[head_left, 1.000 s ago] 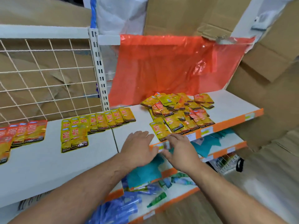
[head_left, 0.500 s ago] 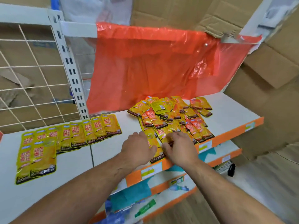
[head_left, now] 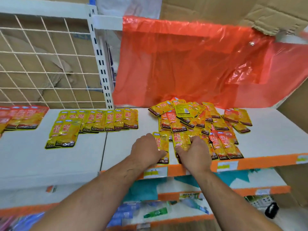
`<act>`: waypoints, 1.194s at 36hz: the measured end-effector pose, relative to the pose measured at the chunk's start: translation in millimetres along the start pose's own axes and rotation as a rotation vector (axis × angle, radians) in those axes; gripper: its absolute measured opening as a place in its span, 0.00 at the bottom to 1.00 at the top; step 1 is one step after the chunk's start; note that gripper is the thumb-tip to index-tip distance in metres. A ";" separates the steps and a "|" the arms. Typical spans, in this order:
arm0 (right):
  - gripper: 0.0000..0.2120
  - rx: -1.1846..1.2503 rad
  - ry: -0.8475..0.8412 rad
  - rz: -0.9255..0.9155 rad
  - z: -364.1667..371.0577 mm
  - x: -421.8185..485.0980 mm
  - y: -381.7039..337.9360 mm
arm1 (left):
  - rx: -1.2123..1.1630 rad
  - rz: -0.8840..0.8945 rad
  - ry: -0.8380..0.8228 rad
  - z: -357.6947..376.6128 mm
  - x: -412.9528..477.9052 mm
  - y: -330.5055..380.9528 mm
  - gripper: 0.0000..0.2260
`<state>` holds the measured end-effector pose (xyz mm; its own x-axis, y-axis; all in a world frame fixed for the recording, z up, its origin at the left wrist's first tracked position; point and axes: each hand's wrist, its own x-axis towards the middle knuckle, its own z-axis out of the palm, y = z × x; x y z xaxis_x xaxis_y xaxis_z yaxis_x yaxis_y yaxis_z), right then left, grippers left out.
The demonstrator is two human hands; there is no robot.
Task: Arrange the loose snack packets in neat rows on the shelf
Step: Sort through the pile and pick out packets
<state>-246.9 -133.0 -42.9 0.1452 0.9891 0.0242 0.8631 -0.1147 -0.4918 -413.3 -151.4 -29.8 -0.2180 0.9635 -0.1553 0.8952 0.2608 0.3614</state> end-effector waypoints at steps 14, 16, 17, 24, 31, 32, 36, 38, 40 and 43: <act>0.13 0.199 -0.164 -0.037 -11.5 17.3 19.4 | -0.418 -0.248 0.073 -3.7 -11.0 -5.3 0.14; 0.13 0.308 -0.197 0.014 -17.4 22.8 18.7 | -0.492 -0.285 0.091 -6.1 -11.3 -4.5 0.09; 0.12 0.374 -0.215 0.052 -21.0 25.3 18.0 | -0.538 -0.306 0.106 -7.8 -11.1 -3.8 0.07; 0.08 0.775 -0.442 0.299 -30.8 24.9 7.8 | -0.860 -0.424 0.162 -25.5 -23.7 -4.0 0.09; 0.11 0.763 -0.678 0.140 -12.1 -4.0 -26.3 | -0.946 -0.450 0.129 -40.5 -47.6 -29.7 0.12; 0.13 0.755 -0.664 0.109 -10.4 -6.8 -32.4 | -0.951 -0.454 0.121 -42.8 -50.7 -35.2 0.12; 0.13 0.756 -0.683 0.064 -6.0 -13.8 -55.7 | -0.986 -0.469 0.130 -53.2 -61.3 -58.2 0.11; 0.13 0.768 -0.690 0.051 -2.3 -16.4 -65.7 | -1.006 -0.480 0.133 -58.3 -65.0 -70.2 0.11; 0.12 0.772 -0.702 0.033 3.6 -18.7 -77.2 | -1.014 -0.497 0.145 -63.9 -68.2 -82.7 0.10; 0.11 0.783 -0.697 -0.010 11.0 -24.7 -98.3 | -0.983 -0.517 0.182 -69.7 -69.1 -105.0 0.10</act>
<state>-340.6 -145.2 -4.7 -0.3862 0.8523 -0.3529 0.2723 -0.2601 -0.9264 -519.3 -241.2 7.0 -0.5992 0.6997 -0.3891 0.0029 0.4880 0.8729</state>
